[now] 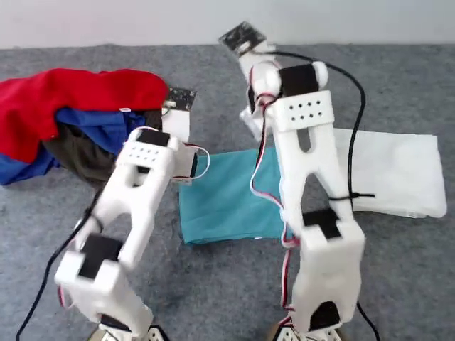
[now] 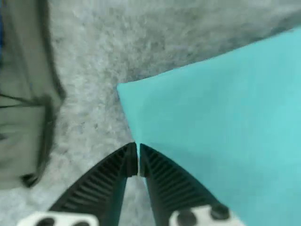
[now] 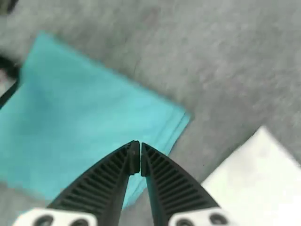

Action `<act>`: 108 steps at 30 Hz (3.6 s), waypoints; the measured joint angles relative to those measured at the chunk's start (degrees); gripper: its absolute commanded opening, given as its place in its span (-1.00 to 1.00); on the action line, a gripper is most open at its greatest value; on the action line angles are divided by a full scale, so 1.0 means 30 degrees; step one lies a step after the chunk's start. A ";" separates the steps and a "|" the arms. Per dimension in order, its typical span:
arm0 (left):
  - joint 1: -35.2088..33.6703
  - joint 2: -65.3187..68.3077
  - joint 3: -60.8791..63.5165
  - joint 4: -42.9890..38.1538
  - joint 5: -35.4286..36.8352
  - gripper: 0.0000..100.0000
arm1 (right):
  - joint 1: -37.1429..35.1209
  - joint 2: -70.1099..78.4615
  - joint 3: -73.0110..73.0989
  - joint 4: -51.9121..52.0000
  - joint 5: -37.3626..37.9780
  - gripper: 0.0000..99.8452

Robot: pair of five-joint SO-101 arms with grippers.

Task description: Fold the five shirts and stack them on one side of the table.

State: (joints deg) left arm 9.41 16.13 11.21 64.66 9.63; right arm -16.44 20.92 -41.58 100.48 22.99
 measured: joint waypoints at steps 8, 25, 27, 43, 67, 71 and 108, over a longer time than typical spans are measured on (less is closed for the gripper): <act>-0.0117 0.2462 -0.1465 -0.0440 0.0586 -0.97 | 0.0381 -0.6974 1.2718 0.0000 0.0000 -0.98; -0.0557 0.2520 -0.1465 -0.0557 0.0586 -0.98 | 0.2344 -1.2542 2.2212 -0.5245 -0.2930 -0.98; -0.0762 0.2520 -0.1465 -0.0557 0.0615 -0.98 | 0.2520 -1.3949 2.1216 -0.3722 -0.2930 -0.98; -0.1817 -0.7062 0.8381 -0.3311 -0.0938 -0.97 | 0.6037 -1.5853 2.0103 0.0000 -0.4015 -0.97; -1.1810 -2.1099 1.4593 0.1495 -0.6886 -0.97 | 0.2725 -1.5853 2.0103 -0.1114 -1.3421 -0.42; -1.1780 -2.1158 1.7114 -0.0791 -0.6886 -0.97 | 0.2579 -1.5853 2.0103 -0.1143 -1.5326 -0.42; -1.1810 -2.1275 2.1333 -0.4894 -0.5275 -0.97 | -0.0322 -0.3370 2.1538 -0.9846 -2.0777 -0.43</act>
State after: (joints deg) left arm -26.02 -47.69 75.21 49.98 -6.20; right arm -17.41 10.81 23.03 70.95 -39.34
